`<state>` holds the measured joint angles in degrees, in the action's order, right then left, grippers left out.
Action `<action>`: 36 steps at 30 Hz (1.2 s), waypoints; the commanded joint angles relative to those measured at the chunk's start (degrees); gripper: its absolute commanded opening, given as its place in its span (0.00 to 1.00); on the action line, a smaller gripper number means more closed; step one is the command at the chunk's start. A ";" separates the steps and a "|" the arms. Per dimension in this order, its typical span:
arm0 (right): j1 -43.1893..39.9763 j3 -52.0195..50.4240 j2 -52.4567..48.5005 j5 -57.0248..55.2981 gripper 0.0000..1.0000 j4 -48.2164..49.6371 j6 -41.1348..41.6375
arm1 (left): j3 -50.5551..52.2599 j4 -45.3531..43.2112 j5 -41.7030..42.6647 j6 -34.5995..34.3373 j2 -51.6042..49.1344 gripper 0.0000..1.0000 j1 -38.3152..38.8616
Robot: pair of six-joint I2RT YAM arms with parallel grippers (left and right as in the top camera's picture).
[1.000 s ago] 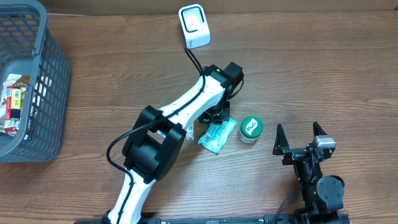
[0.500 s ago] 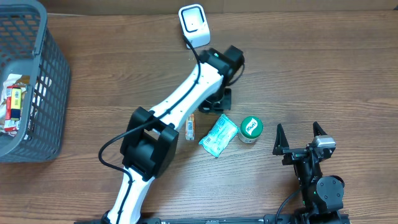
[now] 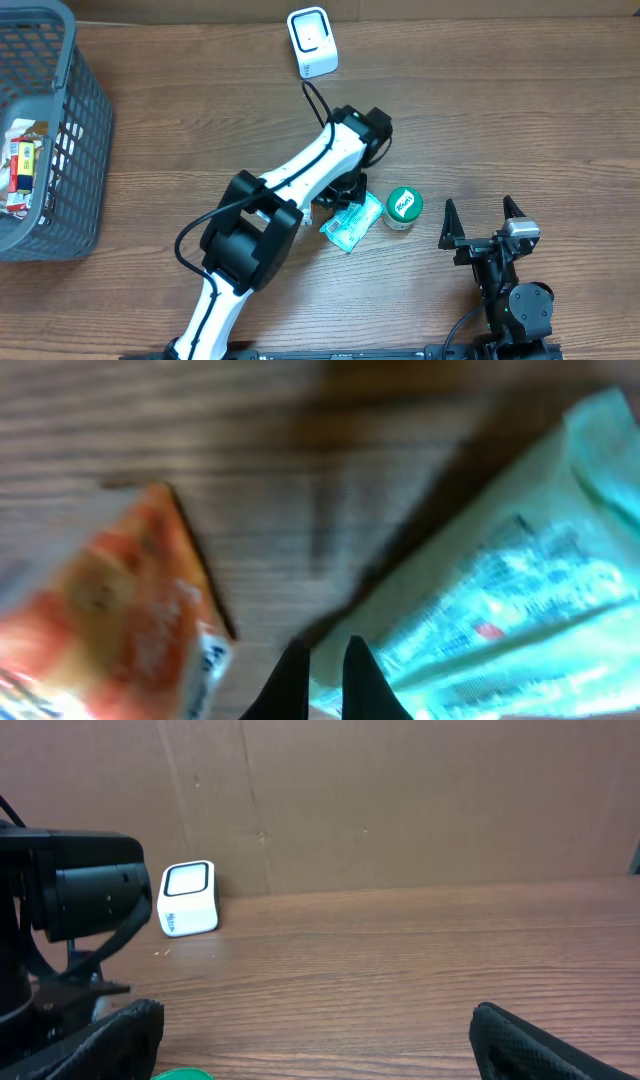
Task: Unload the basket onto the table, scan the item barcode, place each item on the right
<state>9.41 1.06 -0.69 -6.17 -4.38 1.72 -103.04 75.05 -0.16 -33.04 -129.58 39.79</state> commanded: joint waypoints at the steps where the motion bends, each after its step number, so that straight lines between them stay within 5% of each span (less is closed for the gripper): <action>1: -0.20 -0.61 0.52 0.28 1.00 0.17 -0.07 | 0.46 -0.07 5.79 1.60 -0.17 0.04 0.79; 5: -0.20 -0.61 0.52 0.28 1.00 0.17 -0.04 | 0.46 -0.15 12.33 2.91 -0.17 0.04 1.16; 14: -0.20 -0.61 0.52 0.28 1.00 0.17 -0.04 | -2.99 2.14 13.16 3.52 0.28 0.04 -0.76; 27: -0.20 -0.61 0.52 0.28 1.00 0.17 -0.07 | -20.92 15.15 -3.58 3.45 1.55 0.05 -7.58; 30: -0.20 -0.61 0.52 0.28 1.00 0.17 -0.04 | -23.15 18.62 -3.19 3.48 1.57 0.15 -10.14; 33: -0.20 -0.61 0.52 0.28 1.00 0.17 -0.07 | -22.56 20.81 -2.12 3.48 1.44 0.59 -12.11; 36: -0.20 -0.61 0.50 0.28 1.00 0.17 -0.04 | -20.59 21.09 -2.21 3.52 1.44 0.63 -12.81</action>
<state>9.41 1.06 -0.69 -6.15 -4.38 1.72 -124.81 95.96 -1.43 -29.82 -129.40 27.05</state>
